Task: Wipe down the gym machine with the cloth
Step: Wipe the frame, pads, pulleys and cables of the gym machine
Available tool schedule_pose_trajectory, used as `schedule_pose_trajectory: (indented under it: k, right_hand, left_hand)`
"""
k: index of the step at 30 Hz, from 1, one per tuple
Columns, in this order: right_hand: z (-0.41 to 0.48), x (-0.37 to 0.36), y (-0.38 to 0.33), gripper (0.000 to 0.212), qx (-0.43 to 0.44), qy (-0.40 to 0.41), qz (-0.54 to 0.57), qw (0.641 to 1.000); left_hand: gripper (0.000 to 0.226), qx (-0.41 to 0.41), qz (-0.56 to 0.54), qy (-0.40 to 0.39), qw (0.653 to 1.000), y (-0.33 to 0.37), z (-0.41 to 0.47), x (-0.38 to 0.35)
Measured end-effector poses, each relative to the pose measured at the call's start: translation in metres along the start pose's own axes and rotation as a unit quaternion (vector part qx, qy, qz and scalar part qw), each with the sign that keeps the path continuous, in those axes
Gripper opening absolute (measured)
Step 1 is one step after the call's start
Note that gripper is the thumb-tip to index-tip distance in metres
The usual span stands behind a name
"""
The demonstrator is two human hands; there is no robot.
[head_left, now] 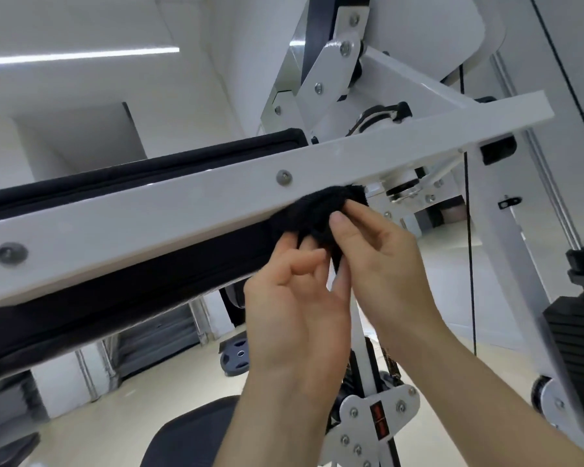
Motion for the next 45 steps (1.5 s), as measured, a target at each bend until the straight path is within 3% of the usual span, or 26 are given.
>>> schedule_pose_trajectory:
  k: [4,8,10,12,14,16,19,21,24,27,29,33,36,38,42,45]
  right_hand:
    - [0.012,0.002,0.002,0.015,-0.05,0.04,0.046,0.997]
    - [0.026,0.005,-0.002,0.017,-0.06,0.095,0.042,0.993]
    - [0.029,0.002,-0.007,0.025,-0.04,0.111,-0.014,0.993]
    - [0.023,-0.01,-0.011,0.029,-0.008,0.117,-0.065,0.991]
    - [0.009,-0.024,-0.01,0.03,0.036,0.102,-0.106,0.988]
    - [-0.002,-0.033,-0.008,0.031,0.061,0.094,-0.128,0.985]
    - [0.005,-0.025,0.0,0.03,0.015,0.137,-0.08,0.987]
    - [0.014,-0.019,0.004,0.026,-0.022,0.161,-0.059,0.985]
    - [0.021,-0.02,0.009,0.019,-0.058,0.181,-0.029,0.981]
    - [0.016,-0.02,0.007,0.014,-0.077,0.162,0.029,0.983]
    - [0.0,-0.026,0.003,0.015,-0.058,0.102,0.049,0.992]
    - [-0.029,-0.057,-0.002,0.018,0.038,-0.023,-0.031,0.999]
    - [-0.021,-0.059,0.003,0.014,0.094,0.033,-0.089,0.991]
    - [-0.008,-0.047,0.008,0.013,0.082,0.087,-0.095,0.988]
    - [0.013,-0.029,0.007,0.012,0.02,0.153,-0.086,0.984]
    - [-0.005,-0.042,-0.003,0.017,0.036,0.093,-0.093,0.991]
  left_hand:
    - [0.063,-0.006,0.04,0.016,0.999,-0.003,0.003,-0.012]
    - [0.097,0.021,0.112,0.005,0.993,-0.007,0.012,-0.016]
    - [0.083,0.016,0.159,-0.004,0.987,0.004,0.008,-0.011]
    - [0.055,-0.028,0.286,0.007,0.958,0.016,0.001,0.001]
    - [0.041,-0.12,0.452,0.052,0.882,0.025,-0.01,0.018]
    - [0.049,-0.2,0.573,0.095,0.789,0.031,-0.023,0.032]
    - [0.07,-0.351,0.749,0.088,0.556,0.036,-0.035,0.038]
    - [0.073,-0.377,0.78,0.045,0.497,0.033,-0.032,0.034]
    - [0.077,-0.319,0.84,-0.001,0.44,0.024,-0.016,0.016]
    - [0.08,-0.302,0.852,-0.008,0.427,0.027,-0.008,0.008]
    - [0.085,-0.3,0.858,-0.01,0.417,0.036,-0.015,0.018]
    - [0.096,-0.322,0.845,0.046,0.425,0.064,-0.044,0.044]
    - [0.085,-0.333,0.858,0.049,0.389,0.056,-0.039,0.047]
    - [0.077,-0.308,0.874,0.048,0.372,0.037,-0.024,0.036]
    - [0.078,-0.277,0.879,0.04,0.386,0.016,-0.003,0.016]
    - [0.08,-0.312,0.863,0.026,0.397,0.032,-0.02,0.027]
Point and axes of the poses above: each hand's wrist, its own z-axis towards the middle knuckle, its own x-axis out of the back of the hand, y = z × x, the point moved 2 cm from there along z, towards the middle knuckle, and after that the axes turned 9 degrees about y, right-handed, at the moved point
